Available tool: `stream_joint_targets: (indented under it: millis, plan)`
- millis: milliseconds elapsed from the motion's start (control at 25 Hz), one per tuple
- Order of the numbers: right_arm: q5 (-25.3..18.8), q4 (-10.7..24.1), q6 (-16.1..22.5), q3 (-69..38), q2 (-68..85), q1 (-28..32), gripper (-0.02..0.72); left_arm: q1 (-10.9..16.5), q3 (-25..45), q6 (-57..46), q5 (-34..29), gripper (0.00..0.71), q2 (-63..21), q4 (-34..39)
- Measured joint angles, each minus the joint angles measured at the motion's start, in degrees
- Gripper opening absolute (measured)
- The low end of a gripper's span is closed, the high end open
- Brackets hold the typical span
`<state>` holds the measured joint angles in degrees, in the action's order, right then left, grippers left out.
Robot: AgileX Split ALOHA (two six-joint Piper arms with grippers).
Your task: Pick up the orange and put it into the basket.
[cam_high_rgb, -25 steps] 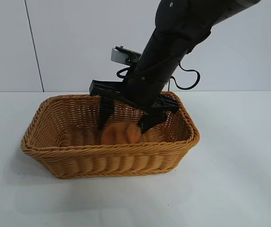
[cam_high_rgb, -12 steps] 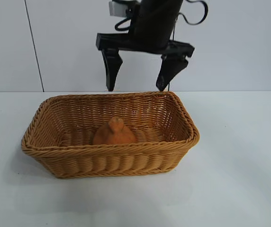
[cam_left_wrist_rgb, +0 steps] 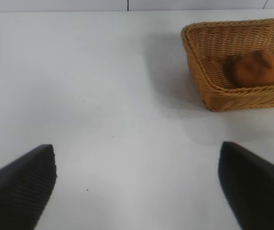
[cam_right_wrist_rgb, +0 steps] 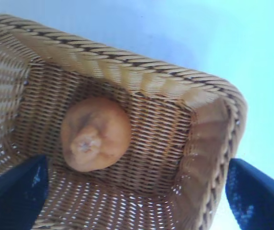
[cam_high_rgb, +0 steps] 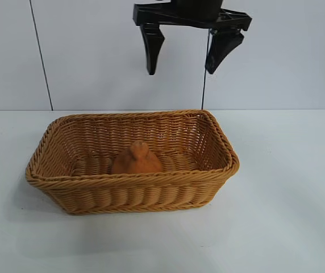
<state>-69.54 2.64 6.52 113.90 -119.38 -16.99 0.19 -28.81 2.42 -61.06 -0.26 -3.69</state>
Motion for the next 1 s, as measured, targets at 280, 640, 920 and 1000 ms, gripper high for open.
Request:
stream_joint_targets:
  millis: [280, 640, 920, 1000]
  plan:
    - [-0.06, 0.7, -2.21, 0.0, 0.0, 13.3, 0.694, 0.0, 0.0, 0.0, 0.0, 0.655, 0.0, 0.0]
    - [-0.45, -1.86, -3.66, 0.0, 0.0, 12.36, 0.694, 0.0, 0.0, 0.0, 0.0, 0.655, 0.0, 0.0]
    - [-0.45, -2.64, -3.92, 0.0, 0.07, 9.33, 0.694, 0.0, 0.0, 0.0, 0.0, 0.655, 0.0, 0.0]
    - [-0.45, -2.64, -3.87, 0.0, 0.27, 9.51, 0.694, 0.0, 0.0, 0.0, 0.0, 0.655, 0.0, 0.0]
